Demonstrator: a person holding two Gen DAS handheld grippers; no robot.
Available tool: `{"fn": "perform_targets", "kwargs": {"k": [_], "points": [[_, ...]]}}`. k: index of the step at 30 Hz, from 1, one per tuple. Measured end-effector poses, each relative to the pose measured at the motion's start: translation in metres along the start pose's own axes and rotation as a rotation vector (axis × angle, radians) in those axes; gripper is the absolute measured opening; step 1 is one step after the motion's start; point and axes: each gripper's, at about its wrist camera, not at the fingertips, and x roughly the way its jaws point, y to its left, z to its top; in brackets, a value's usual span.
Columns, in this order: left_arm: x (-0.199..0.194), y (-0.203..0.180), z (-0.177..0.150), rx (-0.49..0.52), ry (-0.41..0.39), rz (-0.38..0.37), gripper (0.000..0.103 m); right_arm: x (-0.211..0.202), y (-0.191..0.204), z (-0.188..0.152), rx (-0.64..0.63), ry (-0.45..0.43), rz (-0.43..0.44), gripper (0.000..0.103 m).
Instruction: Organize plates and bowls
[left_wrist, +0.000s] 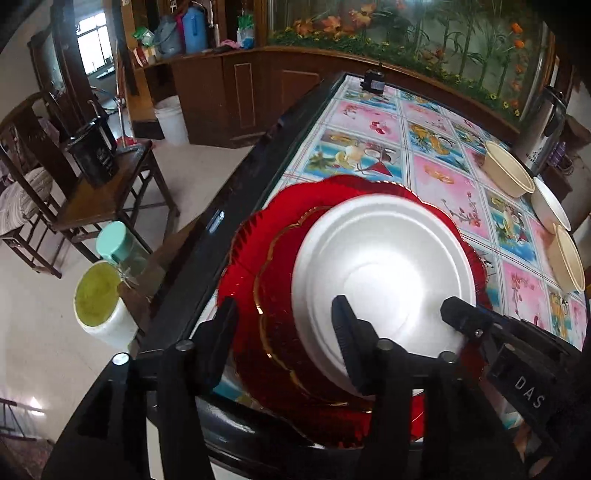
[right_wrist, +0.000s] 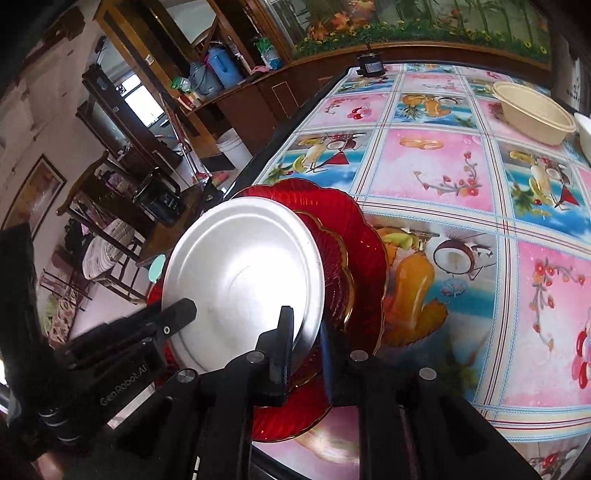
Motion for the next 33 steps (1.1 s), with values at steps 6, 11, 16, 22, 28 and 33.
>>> {"fn": "perform_targets", "kwargs": {"k": [6, 11, 16, 22, 28, 33], "points": [[-0.038, 0.007, 0.004, -0.013, -0.153, 0.088, 0.068, -0.028, -0.015, 0.005, 0.022, -0.087, 0.06, 0.032], [-0.059, 0.009, 0.007, -0.053, -0.242, 0.033, 0.071, -0.053, -0.041, 0.013, 0.079, -0.166, 0.094, 0.04], [-0.066, -0.009, 0.008, -0.018, -0.276, -0.008, 0.071, -0.062, -0.071, 0.014, 0.133, -0.195, 0.06, 0.04], [-0.069, -0.055, -0.002, 0.085, -0.282, -0.095, 0.078, -0.073, -0.107, -0.003, 0.14, -0.272, -0.025, 0.04], [-0.072, -0.111, -0.012, 0.237, -0.284, -0.102, 0.078, -0.082, -0.134, -0.011, 0.18, -0.288, -0.034, 0.04], [-0.075, -0.145, -0.014, 0.313, -0.288, -0.107, 0.078, -0.099, -0.148, -0.015, 0.188, -0.323, -0.044, 0.041]]}}
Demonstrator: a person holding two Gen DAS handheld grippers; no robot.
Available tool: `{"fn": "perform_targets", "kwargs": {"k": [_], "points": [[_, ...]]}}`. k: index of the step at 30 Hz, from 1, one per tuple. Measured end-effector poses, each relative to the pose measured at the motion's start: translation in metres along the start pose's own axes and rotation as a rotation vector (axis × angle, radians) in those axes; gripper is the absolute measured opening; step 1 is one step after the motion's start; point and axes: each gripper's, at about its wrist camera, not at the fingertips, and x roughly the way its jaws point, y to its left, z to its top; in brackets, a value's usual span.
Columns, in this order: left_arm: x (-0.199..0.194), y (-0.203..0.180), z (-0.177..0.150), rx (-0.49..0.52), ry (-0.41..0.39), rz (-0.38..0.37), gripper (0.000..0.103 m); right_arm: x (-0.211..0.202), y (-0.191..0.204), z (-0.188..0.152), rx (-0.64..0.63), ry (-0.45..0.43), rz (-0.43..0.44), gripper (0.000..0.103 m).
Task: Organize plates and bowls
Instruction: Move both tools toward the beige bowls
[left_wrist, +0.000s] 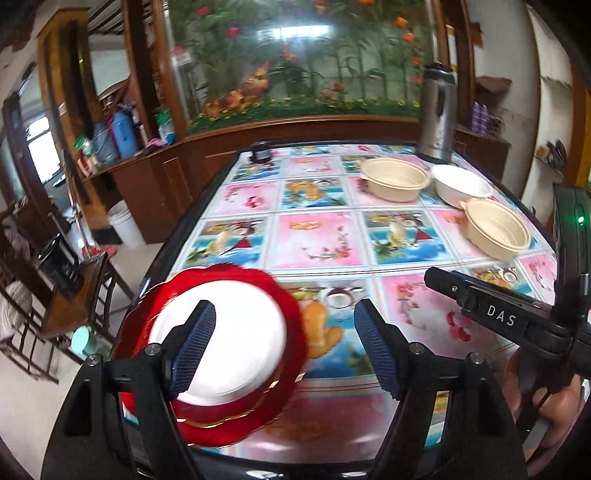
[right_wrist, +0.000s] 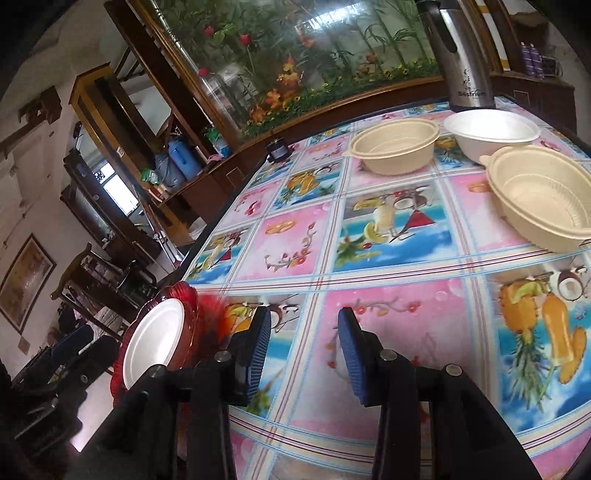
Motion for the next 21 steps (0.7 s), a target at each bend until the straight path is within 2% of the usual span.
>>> {"fn": "perform_targets", "kwargs": {"k": [12, 21], "points": [[0.014, -0.044, 0.011, 0.045, 0.041, -0.017, 0.078, -0.038, -0.054, 0.006, 0.077, -0.069, -0.048, 0.043], [0.032, -0.067, 0.017, 0.062, 0.095, -0.043, 0.078, -0.049, -0.091, 0.003, 0.139, -0.069, -0.07, 0.043]]}}
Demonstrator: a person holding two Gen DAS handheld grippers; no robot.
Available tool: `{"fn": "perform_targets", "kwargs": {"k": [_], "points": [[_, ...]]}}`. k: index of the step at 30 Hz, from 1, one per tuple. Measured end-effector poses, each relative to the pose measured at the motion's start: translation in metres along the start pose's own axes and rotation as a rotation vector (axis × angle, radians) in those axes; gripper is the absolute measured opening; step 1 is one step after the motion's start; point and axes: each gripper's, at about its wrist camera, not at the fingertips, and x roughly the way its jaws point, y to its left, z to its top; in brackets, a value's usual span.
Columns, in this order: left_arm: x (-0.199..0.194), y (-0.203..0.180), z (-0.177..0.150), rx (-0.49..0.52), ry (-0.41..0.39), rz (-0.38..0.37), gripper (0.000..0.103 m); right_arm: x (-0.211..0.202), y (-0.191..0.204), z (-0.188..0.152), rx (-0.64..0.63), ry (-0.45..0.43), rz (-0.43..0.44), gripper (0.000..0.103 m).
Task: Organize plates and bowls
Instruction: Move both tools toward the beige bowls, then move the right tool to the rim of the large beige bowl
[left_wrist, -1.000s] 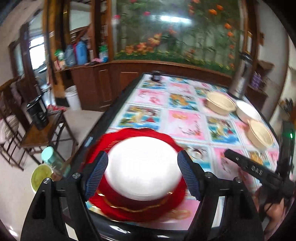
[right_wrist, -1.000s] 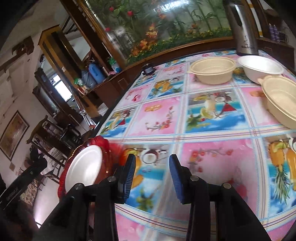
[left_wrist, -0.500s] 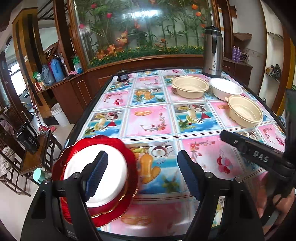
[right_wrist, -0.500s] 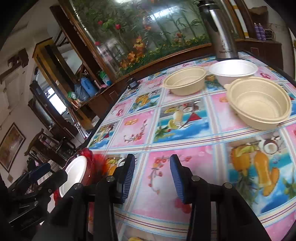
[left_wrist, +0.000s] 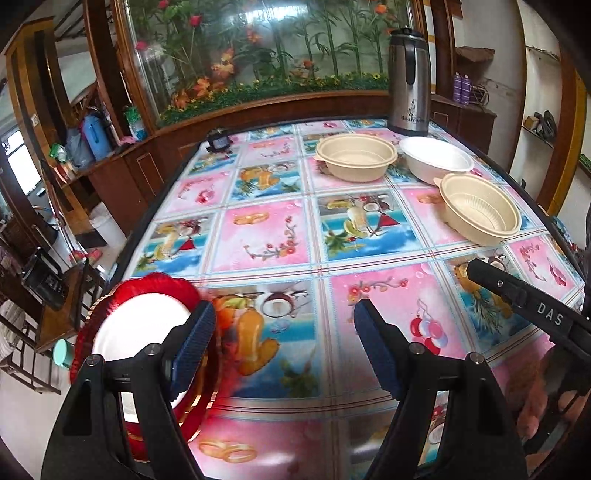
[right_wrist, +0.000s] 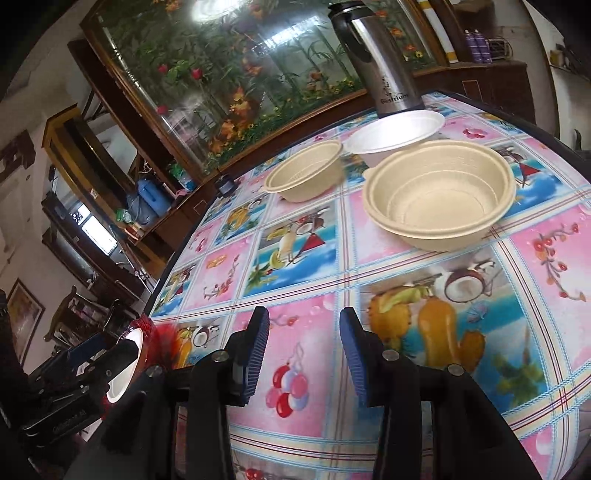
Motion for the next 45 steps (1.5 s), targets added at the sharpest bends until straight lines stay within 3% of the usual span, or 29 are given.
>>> {"fn": "perform_targets", "kwargs": {"k": [10, 18, 25, 31, 45], "points": [[0.047, -0.045, 0.015, -0.017, 0.179, -0.179, 0.077, -0.017, -0.038, 0.005, 0.049, -0.03, -0.037, 0.043], [0.066, -0.071, 0.045, -0.119, 0.268, -0.339, 0.077, -0.044, -0.075, 0.014, 0.106, -0.085, -0.106, 0.043], [0.077, -0.088, 0.041, -0.117, 0.305, -0.35, 0.077, -0.053, -0.101, 0.016, 0.161, -0.1, -0.131, 0.044], [0.074, -0.09, 0.04, -0.093, 0.268, -0.298, 0.077, -0.055, -0.114, 0.015, 0.192, -0.111, -0.127, 0.044], [0.087, -0.105, 0.059, -0.066, 0.251, -0.287, 0.077, -0.058, -0.119, 0.036, 0.19, -0.142, -0.129, 0.045]]}}
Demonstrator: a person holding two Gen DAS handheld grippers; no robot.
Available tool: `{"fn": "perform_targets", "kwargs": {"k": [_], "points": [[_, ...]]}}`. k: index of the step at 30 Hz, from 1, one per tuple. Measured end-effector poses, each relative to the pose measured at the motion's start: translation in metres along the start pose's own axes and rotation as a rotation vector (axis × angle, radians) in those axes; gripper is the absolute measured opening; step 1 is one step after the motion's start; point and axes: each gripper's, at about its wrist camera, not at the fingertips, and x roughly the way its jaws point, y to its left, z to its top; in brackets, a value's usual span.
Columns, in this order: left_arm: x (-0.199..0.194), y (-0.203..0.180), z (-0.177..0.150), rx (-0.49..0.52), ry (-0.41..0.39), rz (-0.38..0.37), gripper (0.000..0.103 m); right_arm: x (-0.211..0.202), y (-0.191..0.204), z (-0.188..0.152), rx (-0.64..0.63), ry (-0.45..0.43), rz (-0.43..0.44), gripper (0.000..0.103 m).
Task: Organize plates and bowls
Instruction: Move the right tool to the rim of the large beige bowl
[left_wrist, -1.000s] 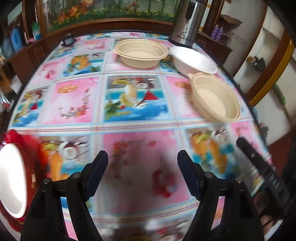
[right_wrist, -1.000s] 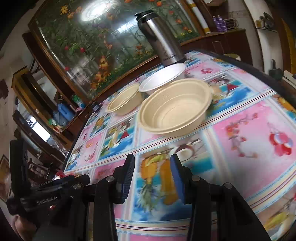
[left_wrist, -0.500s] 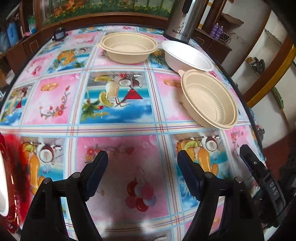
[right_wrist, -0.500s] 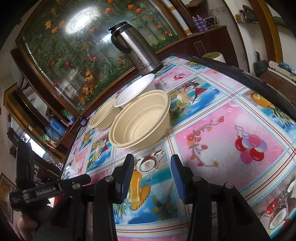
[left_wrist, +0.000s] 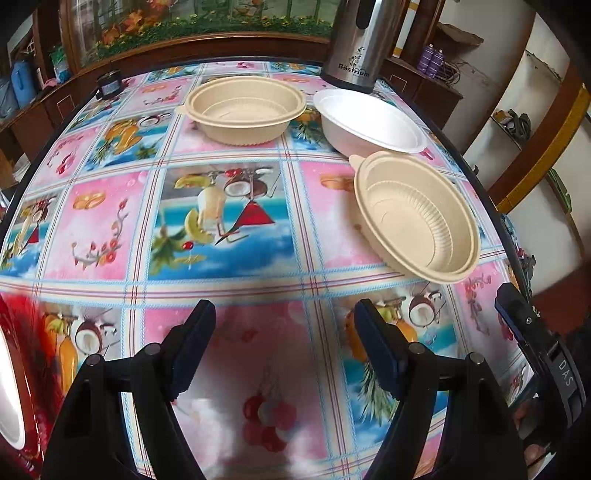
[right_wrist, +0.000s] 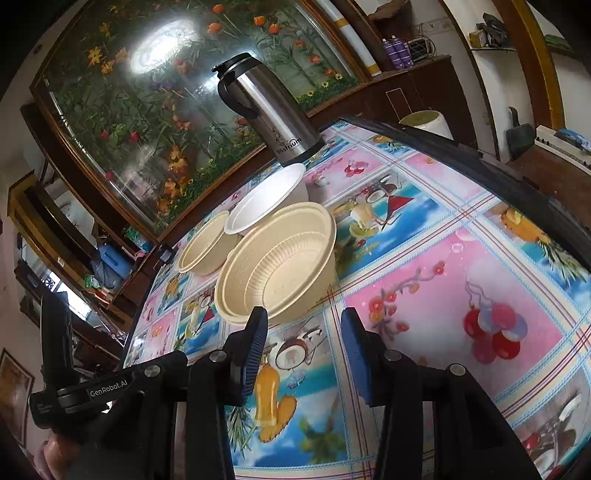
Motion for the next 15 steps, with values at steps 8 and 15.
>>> {"fn": "perform_targets", "kwargs": {"k": [8, 15], "points": [[0.011, -0.001, 0.007, -0.001, 0.011, -0.002, 0.077, 0.009, -0.02, 0.002, 0.065, 0.013, -0.009, 0.045], [0.017, -0.001, 0.01, -0.004, 0.018, -0.004, 0.077, 0.017, -0.03, 0.002, 0.1, 0.032, -0.01, 0.045]]}}
